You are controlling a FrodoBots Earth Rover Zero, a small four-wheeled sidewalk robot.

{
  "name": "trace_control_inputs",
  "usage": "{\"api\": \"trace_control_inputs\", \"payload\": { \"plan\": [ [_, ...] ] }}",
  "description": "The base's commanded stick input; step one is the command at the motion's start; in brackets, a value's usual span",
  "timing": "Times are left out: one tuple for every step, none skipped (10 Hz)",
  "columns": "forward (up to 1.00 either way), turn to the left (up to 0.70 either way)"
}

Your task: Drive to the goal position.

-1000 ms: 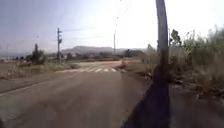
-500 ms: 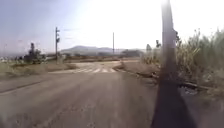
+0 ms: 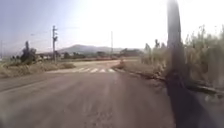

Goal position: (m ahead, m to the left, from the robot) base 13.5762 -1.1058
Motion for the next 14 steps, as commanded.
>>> {"api": "trace_control_inputs", "payload": {
  "plan": [
    [1.0, 0.0],
    [1.0, 0.0],
    [1.0, 0.0],
    [1.0, 0.0],
    [1.0, 0.0],
    [1.0, 0.0],
    [1.0, 0.0],
    [1.0, 0.0],
    [1.0, 0.01],
    [1.0, 0.18],
    [1.0, 0.27],
    [1.0, 0.27],
    [1.0, 0.27],
    [1.0, 0.27]
  ]
}}
